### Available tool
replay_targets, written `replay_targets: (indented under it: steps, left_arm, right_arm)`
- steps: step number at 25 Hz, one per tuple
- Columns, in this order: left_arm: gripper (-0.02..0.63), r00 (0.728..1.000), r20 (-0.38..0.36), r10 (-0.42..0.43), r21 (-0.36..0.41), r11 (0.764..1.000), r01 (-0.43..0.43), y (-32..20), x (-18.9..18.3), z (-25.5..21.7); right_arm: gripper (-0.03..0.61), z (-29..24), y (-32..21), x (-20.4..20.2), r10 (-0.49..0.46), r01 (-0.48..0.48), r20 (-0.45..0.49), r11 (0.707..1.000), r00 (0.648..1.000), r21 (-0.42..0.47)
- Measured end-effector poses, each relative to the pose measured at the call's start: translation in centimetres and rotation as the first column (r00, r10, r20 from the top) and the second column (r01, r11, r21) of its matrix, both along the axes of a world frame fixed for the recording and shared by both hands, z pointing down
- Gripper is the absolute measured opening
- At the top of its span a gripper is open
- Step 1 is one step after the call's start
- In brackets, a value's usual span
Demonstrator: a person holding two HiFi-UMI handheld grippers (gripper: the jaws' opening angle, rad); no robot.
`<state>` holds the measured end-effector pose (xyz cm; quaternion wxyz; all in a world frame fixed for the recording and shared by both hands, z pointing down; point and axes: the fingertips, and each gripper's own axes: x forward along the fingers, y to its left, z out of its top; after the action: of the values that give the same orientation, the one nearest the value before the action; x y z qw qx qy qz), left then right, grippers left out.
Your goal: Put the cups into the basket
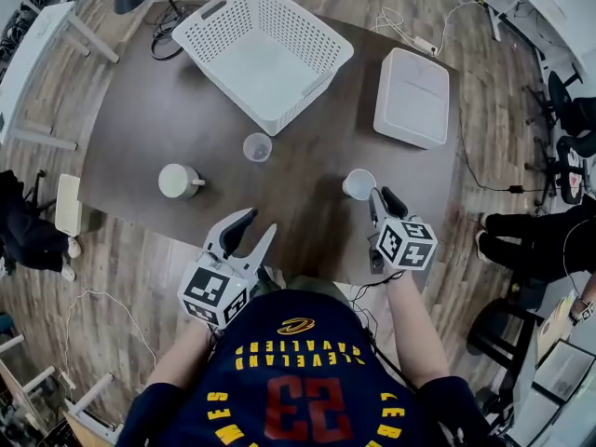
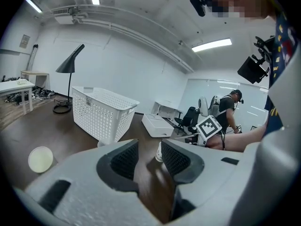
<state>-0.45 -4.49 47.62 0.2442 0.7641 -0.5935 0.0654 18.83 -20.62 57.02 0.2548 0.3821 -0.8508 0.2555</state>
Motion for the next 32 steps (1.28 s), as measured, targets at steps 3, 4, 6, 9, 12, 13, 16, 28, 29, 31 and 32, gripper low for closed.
replay_targets:
  steps: [3,4,6,9,12,13,16,28,29,31,32]
  left_arm:
    - [0.138,1.000,-0.019,-0.005,-0.019,1.000,0.004,-1.6,0.2,0.7]
    - [0.138,1.000,-0.028,-0.004,-0.027,1.000,0.003,-2.0,0.2,1.0]
    - [0.138,0.999,-0.040,0.000,-0.041,0.999,-0.001,-2.7,0.3,1.4]
    - [0.138,0.999,-0.043,0.003,-0.053,0.999,-0.006,-3.5,0.5,1.6]
    - [0.138,0.999,-0.040,0.005,-0.054,0.999,-0.007,-4.3,0.6,1.6]
    - [0.138,0.999,-0.038,0.005,-0.054,0.999,-0.007,-4.5,0.6,1.6]
    - [0.138,0.999,-0.032,0.000,-0.054,0.999,-0.001,-4.9,0.4,1.6]
    - [0.138,0.996,-0.008,-0.093,-0.056,0.994,0.093,-3.7,-1.7,1.4]
    - [0.138,0.994,-0.003,-0.107,-0.051,0.993,0.107,-3.5,-1.9,1.3]
    - [0.138,0.990,0.005,-0.138,-0.044,0.989,0.138,-3.2,-2.6,0.9]
    - [0.138,0.988,0.009,-0.154,-0.041,0.987,0.154,-2.9,-3.0,0.8]
  right_arm:
    - [0.091,1.4,-1.0,-0.2,-0.010,0.009,-0.018,0.999,1.000,-0.038]
    - [0.091,1.8,-1.3,-0.4,-0.015,0.014,-0.024,0.999,1.000,-0.051]
    - [0.091,2.7,-1.7,-0.6,-0.026,0.023,-0.040,0.997,0.999,-0.076]
    - [0.091,3.9,-2.0,-0.4,-0.037,0.029,-0.068,0.993,0.997,-0.112]
    - [0.090,4.9,-2.1,-0.2,-0.052,0.039,-0.089,0.989,0.995,-0.142]
    - [0.089,5.2,-2.1,-0.2,-0.060,0.044,-0.096,0.987,0.994,-0.153]
    - [0.079,5.8,-2.2,-0.2,-0.077,0.056,-0.115,0.983,0.990,-0.175]
    - [0.029,1.0,-3.6,-3.2,-0.245,0.235,-0.092,0.966,0.965,-0.105]
    - [0.029,-0.1,-4.1,-4.0,-0.262,0.255,-0.074,0.963,0.962,-0.089]
    - [0.029,-2.6,-5.0,-6.0,-0.292,0.291,-0.026,0.955,0.956,-0.052]
    - [0.029,-3.9,-5.5,-7.0,-0.305,0.305,0.003,0.952,0.952,-0.031]
